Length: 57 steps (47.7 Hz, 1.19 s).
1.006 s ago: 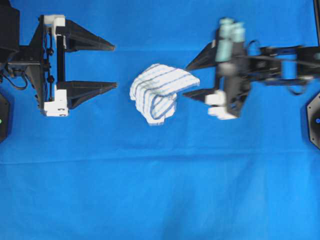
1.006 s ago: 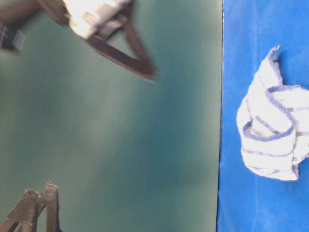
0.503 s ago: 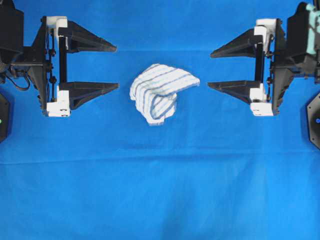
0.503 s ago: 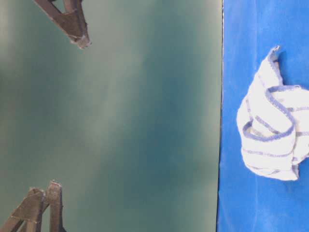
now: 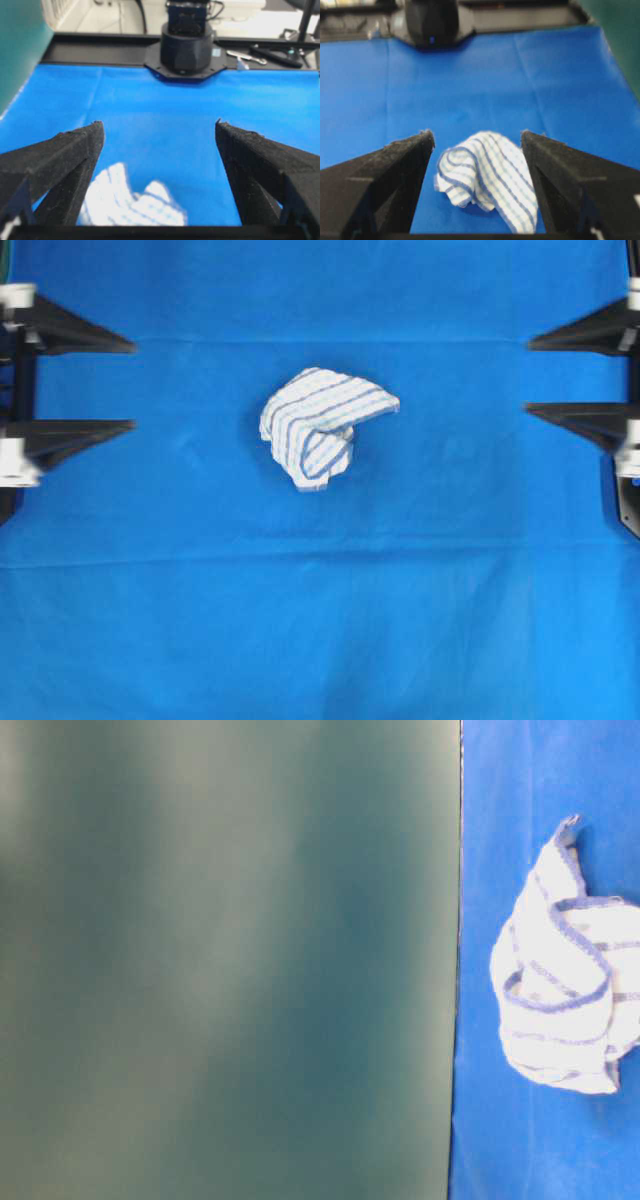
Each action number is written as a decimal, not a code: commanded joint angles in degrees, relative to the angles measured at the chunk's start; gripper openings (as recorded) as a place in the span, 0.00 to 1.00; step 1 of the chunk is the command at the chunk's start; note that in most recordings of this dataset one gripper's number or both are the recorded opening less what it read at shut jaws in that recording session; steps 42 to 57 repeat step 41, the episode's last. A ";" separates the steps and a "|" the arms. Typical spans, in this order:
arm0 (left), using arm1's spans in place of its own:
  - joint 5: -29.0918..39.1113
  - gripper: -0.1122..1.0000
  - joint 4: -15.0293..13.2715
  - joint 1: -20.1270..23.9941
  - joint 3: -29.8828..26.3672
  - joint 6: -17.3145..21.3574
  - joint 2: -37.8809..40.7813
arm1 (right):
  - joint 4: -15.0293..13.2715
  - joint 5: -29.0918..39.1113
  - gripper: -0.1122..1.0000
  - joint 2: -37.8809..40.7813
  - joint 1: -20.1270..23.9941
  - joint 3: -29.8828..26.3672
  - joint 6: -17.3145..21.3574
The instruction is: Hand over the towel.
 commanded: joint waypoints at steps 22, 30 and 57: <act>-1.32 0.93 0.00 -0.18 21.71 1.41 -22.76 | 1.58 -11.34 0.75 -15.38 -0.18 20.21 0.18; -1.93 0.93 -0.09 -0.18 24.26 1.05 -24.35 | 1.67 -12.57 0.75 -14.59 -0.26 20.83 0.26; -1.67 0.93 -0.09 -0.18 24.26 0.44 -24.26 | 1.93 -12.48 0.75 -14.77 -0.35 20.74 0.26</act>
